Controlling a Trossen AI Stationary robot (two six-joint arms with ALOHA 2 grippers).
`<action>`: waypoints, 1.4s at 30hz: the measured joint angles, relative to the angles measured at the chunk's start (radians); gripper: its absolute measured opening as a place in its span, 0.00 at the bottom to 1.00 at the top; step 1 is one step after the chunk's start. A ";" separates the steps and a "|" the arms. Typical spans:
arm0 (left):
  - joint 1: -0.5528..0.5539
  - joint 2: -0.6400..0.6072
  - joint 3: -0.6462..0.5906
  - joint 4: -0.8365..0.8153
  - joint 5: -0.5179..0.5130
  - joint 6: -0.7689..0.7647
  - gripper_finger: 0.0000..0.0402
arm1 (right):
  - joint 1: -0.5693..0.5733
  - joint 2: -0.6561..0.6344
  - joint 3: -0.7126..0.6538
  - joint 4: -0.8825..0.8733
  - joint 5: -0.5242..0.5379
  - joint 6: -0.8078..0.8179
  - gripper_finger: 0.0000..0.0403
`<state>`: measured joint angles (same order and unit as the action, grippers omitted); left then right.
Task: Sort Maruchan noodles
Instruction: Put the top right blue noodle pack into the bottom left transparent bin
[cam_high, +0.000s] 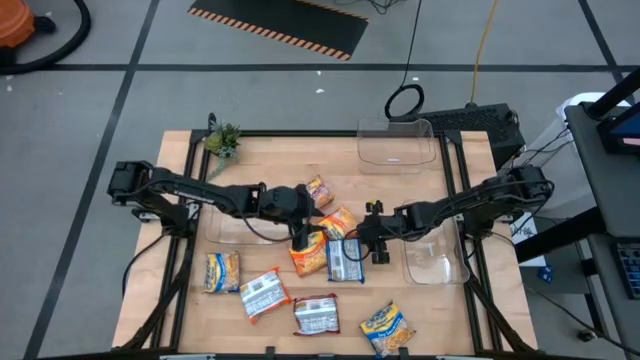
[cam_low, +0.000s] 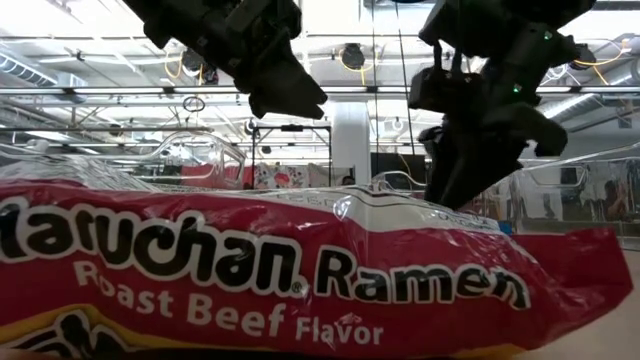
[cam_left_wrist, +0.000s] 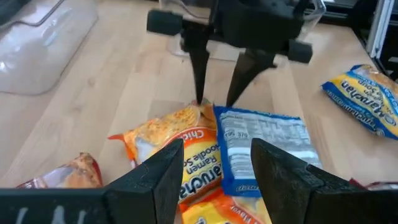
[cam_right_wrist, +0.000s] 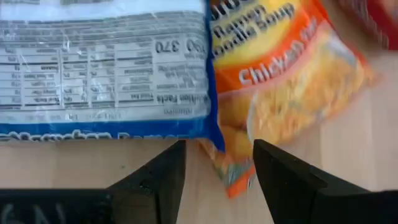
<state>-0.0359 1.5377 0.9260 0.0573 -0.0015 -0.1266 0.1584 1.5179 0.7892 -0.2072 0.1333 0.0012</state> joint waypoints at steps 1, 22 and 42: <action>-0.008 0.000 0.000 0.003 -0.008 -0.005 0.48 | 0.000 0.004 -0.006 0.033 -0.001 -0.032 0.44; -0.049 0.001 0.000 0.013 -0.036 0.009 0.48 | 0.000 0.012 -0.071 0.285 -0.050 -0.218 0.01; -0.107 0.007 0.000 0.029 -0.280 -0.111 0.54 | -0.001 -0.171 -0.071 0.334 0.312 -0.284 0.00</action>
<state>-0.1429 1.5448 0.9264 0.0867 -0.2813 -0.2378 0.1577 1.3468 0.7177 0.1269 0.4450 -0.2826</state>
